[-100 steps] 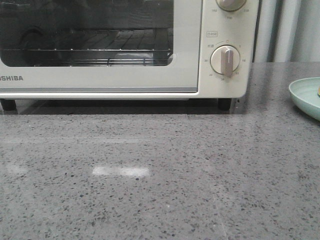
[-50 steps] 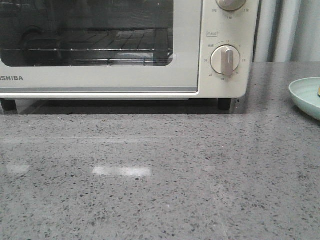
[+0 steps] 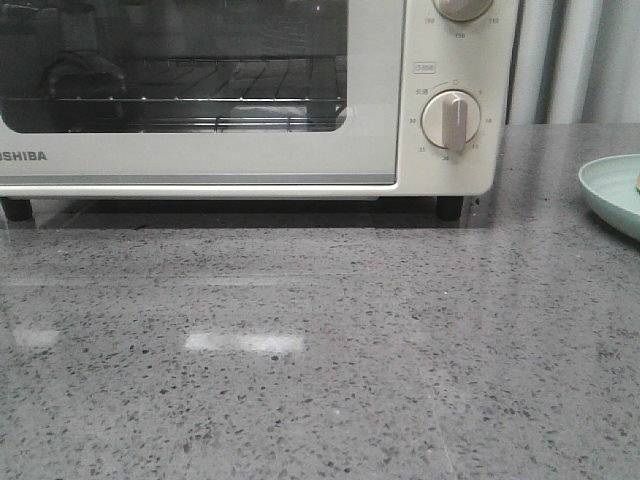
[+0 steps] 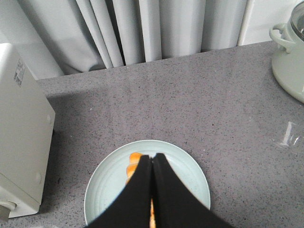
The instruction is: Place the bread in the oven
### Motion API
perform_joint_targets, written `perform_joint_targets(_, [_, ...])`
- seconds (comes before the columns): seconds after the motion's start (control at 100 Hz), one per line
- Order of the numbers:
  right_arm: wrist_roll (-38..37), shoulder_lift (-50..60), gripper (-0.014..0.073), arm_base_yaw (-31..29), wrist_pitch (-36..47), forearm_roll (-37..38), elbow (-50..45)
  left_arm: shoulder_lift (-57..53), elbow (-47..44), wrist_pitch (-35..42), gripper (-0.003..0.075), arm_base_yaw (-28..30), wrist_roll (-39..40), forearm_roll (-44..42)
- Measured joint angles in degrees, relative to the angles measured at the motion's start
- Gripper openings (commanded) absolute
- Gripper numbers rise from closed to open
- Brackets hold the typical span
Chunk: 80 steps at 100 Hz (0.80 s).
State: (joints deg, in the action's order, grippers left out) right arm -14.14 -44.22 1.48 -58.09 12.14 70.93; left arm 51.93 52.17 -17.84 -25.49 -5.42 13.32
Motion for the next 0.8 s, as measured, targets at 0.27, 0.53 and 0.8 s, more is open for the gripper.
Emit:
perform_joint_targets(0.27, [0.11,0.0,-0.0069,0.0,-0.13,0.0,0.22,6.86,2.16,0.0,-0.0021,0.0,0.0,0.0])
perform_joint_targets(0.53, [0.11,0.0,-0.0069,0.0,-0.13,-0.03,0.22,7.08,2.28,-2.0,-0.0021,0.0,0.0,0.0])
perform_joint_targets(0.8, [0.11,0.0,-0.0069,0.0,-0.13,-0.03,0.22,7.08,2.28,-5.88,-0.0021,0.0,-0.46,0.0])
